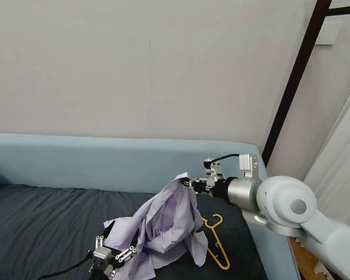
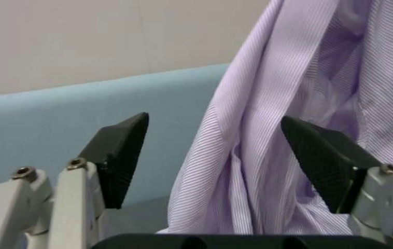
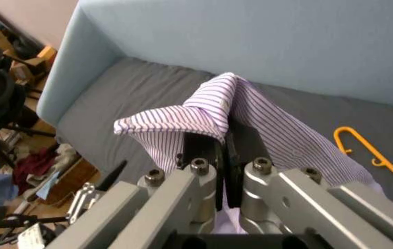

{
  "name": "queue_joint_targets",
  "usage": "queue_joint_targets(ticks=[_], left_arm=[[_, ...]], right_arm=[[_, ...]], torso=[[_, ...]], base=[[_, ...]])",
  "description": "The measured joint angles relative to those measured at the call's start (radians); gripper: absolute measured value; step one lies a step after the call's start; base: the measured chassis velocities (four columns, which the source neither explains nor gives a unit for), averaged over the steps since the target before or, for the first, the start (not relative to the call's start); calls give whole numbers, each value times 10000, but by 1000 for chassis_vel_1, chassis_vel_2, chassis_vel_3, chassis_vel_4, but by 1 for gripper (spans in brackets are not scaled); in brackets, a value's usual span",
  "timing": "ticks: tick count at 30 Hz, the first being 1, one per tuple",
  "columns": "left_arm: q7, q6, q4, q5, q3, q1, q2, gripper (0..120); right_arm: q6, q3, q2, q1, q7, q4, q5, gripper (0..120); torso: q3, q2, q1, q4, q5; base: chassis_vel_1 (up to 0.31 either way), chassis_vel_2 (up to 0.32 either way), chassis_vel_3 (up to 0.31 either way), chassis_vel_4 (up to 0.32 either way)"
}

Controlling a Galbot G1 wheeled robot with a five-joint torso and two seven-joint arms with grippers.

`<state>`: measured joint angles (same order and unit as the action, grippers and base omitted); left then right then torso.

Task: Pick up the clothes from the sofa and hang them on the clothes hanger.

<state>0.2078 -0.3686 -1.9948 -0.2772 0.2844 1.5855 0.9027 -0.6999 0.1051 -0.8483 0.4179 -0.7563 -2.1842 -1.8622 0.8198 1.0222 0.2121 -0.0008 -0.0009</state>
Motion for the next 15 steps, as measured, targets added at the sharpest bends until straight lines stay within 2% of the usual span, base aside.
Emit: queue_joint_targets(ticks=[5,15], left_arm=[[-6,127,343,-1,-867,-800,-379,73],[16,185,1031,256,-1631,-1255,-136,69]], right_arm=[[0,99,-78,-114,2,73,45,0],[0,202,-121,-282,42,169,54,0]], torso=[[-1,0,-1,-8,0],[-1,0,-1,-3,0]], base=[[0,0,0,0],[0,0,0,0]])
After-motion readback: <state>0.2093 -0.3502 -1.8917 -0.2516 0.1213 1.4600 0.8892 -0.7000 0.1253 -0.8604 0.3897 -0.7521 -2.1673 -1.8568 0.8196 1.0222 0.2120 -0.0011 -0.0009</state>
